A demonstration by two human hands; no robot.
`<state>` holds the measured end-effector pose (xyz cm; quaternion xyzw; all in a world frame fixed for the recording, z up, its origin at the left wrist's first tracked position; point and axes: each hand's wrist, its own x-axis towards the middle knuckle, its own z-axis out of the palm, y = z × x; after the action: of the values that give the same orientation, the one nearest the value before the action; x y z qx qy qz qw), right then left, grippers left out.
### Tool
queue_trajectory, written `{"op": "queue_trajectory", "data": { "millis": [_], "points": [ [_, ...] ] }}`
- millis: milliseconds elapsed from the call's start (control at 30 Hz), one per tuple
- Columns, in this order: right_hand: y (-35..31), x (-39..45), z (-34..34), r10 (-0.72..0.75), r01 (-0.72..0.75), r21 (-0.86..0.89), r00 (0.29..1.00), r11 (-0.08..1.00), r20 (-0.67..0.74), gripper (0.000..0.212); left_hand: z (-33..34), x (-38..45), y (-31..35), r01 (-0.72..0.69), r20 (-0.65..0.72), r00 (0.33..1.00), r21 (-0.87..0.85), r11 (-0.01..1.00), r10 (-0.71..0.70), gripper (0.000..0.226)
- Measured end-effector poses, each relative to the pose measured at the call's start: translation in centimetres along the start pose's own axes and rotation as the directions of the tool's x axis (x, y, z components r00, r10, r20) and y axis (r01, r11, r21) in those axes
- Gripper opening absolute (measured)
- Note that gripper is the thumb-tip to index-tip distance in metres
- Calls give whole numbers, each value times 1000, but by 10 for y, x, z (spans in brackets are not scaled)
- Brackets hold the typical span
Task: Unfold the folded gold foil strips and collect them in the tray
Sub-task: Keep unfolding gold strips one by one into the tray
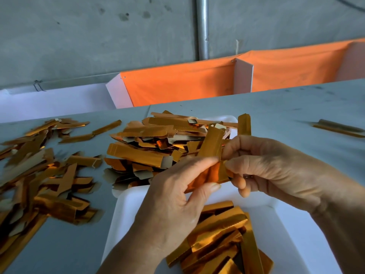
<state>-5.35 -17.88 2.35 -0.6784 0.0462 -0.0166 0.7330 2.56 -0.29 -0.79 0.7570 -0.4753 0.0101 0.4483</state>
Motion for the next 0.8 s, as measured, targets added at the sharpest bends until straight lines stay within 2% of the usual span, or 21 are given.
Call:
{"op": "queue_trajectory", "data": {
  "millis": [267,433,567,700,800],
  "points": [
    [1,0,-2,-21,19,-31,998,999,-57,7,0,0,1,37,-15,999,-53,998,-38,29],
    [4,2,0,-88,83,-96,994,992,-56,7,0,0,3,-17,-50,999,43,999,19,25],
    [4,1,-5,-86,84,68,996,994,27,2,-3,0,3,-49,-50,998,8,999,49,24],
    [8,3,-6,-69,59,145,996,988,65,11,-6,-1,2,-32,-22,999,-106,994,30,26],
    [10,6,-6,-47,21,209,992,978,120,10,-7,0,2,-17,-9,1000,-184,983,16,25]
  ]
}}
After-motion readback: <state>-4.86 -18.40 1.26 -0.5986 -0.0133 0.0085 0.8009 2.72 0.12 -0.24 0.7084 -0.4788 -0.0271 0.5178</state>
